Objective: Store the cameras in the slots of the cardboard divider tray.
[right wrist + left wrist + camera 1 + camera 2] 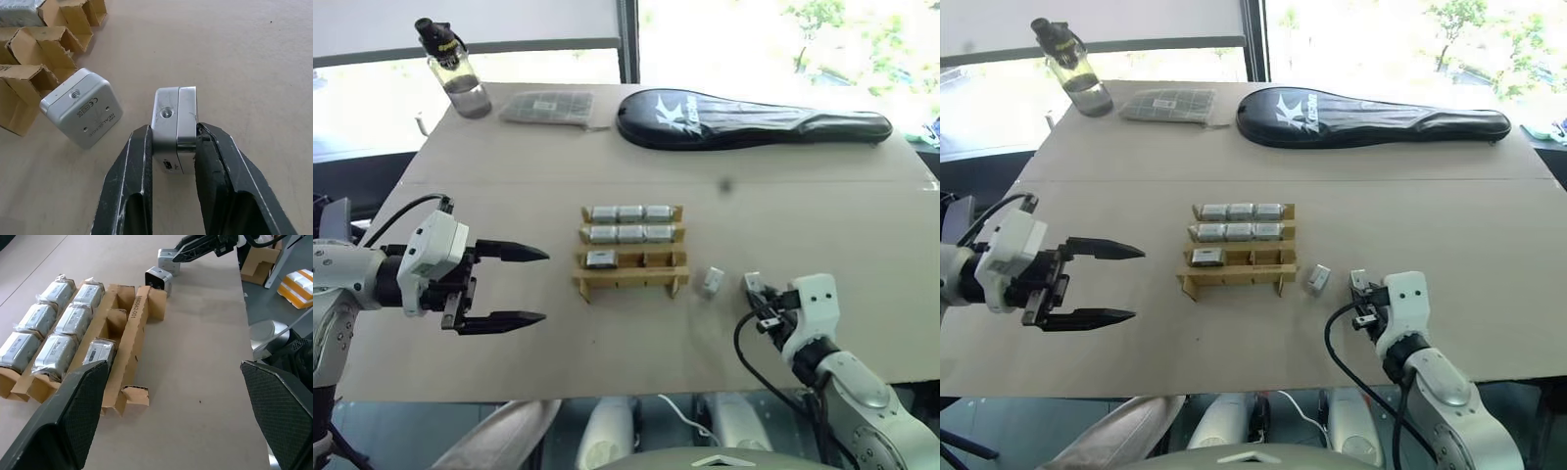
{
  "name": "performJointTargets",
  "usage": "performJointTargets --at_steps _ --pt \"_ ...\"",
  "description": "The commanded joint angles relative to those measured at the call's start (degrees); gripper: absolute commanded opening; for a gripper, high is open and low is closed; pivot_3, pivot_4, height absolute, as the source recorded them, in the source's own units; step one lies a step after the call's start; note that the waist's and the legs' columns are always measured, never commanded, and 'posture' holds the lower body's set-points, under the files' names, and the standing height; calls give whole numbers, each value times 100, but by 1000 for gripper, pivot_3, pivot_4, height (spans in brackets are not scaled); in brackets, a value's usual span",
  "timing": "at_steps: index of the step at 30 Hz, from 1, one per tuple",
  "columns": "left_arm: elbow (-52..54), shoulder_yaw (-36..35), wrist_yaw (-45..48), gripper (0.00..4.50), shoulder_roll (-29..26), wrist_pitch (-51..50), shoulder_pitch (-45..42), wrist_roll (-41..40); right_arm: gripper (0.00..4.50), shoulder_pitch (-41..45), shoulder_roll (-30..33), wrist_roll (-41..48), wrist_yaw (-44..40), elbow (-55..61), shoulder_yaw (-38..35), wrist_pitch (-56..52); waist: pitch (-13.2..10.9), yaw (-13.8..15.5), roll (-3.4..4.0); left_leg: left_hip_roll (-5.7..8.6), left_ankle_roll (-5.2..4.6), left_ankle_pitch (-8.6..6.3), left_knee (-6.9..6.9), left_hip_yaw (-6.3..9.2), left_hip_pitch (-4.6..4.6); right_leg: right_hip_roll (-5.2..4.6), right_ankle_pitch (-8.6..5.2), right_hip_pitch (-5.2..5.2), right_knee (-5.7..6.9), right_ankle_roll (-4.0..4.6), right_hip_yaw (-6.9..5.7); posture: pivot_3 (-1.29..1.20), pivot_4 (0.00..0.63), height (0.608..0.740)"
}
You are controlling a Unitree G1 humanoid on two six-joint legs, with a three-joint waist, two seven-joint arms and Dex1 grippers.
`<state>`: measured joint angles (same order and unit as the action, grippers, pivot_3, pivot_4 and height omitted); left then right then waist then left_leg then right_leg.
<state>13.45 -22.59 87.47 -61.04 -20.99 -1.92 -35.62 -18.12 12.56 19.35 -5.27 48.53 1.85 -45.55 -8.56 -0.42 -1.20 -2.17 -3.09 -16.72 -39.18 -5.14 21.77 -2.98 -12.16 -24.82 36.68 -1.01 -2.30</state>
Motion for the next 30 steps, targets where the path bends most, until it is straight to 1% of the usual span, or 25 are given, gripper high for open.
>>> performJointTargets --at_steps 1,5,7,10,12,14,17,19,21,22,24,26,29,30 --pt "119 -171 23 4500 -110 54 -37 -105 655 9 -11 -78 53 -39 52 16 1 -15 -1 0 0 0 0 0 0 0 0 0 0 0 0 0 150 740" --pt "107 -144 11 4500 -108 58 -78 -121 655 71 83 -178 2 -67 -16 102 1 -21 -2 0 0 0 0 -1 -1 0 0 0 0 0 0 0 150 740" --pt "73 -126 -8 4500 -104 66 -117 -110 655 178 226 -64 -258 -25 -195 269 1 -19 -2 0 0 0 0 -1 -1 0 0 0 0 0 0 0 150 740" --pt "29 -92 -37 4500 -81 90 -141 -79 655 397 744 253 -1003 -73 -555 487 -3 -18 3 3 0 0 -1 -3 1 -2 0 0 -2 0 1 0 150 740" --pt "14 -93 -77 4500 -56 112 -136 -53 655 689 1161 603 -1606 -259 -886 610 -3 -18 2 4 -1 0 0 -4 1 -2 0 0 -4 0 1 0 150 740" --pt "15 -113 -150 4500 -20 92 -149 -70 655 1158 1514 1102 -2194 -517 -1196 616 -4 -25 1 3 -1 -1 0 -4 1 2 0 0 -6 0 1 0 150 740" --pt "91 -147 -209 4500 -13 48 -107 -114 655 1908 2075 1543 -3098 -1008 -1259 643 -5 -29 3 0 -10 -5 3 -1 0 11 1 0 -5 1 2 0 150 740" --pt "132 -185 -273 4500 2 32 -75 -130 655 2510 2363 1720 -3660 -1445 -1120 682 -9 -30 3 0 -25 -13 5 -2 -1 12 5 0 -7 7 2 0 150 740" --pt "158 -273 -318 4500 11 33 -3 -146 655 3327 2503 1614 -4202 -2074 -691 802 -13 -37 3 0 -28 -15 5 0 -2 12 12 0 -6 19 1 0 150 740" --pt "184 -337 -372 4500 23 25 46 -153 655 3873 2456 1549 -4557 -2523 -376 867 -13 -41 2 -1 -29 -15 6 -2 0 13 13 -1 -8 20 3 0 150 740" --pt "263 -475 -457 4500 50 -17 181 -185 655 4815 2269 1384 -5297 -3390 220 1089 -24 -78 5 -4 -29 -15 5 -9 -5 19 14 -1 -7 22 8 0 150 740" --pt "360 -553 -566 4500 130 -70 248 -281 655 5488 1974 1263 -5794 -4133 615 1280 -24 -52 6 -5 -30 -15 6 -5 -1 21 16 -8 -5 25 6 0 150 740" --pt "433 -634 -656 4500 178 -40 411 -231 655 6190 1566 949 -6538 -5108 1161 1715 -23 5 5 -5 -24 -12 11 3 17 20 24 -21 -1 15 -3 0 150 740" --pt "427 -662 -677 4500 184 -9 450 -196 655 6341 1454 838 -6708 -5367 1285 1872 -23 14 5 -3 -5 -2 10 6 35 17 29 -35 -2 8 -7 0 150 740"
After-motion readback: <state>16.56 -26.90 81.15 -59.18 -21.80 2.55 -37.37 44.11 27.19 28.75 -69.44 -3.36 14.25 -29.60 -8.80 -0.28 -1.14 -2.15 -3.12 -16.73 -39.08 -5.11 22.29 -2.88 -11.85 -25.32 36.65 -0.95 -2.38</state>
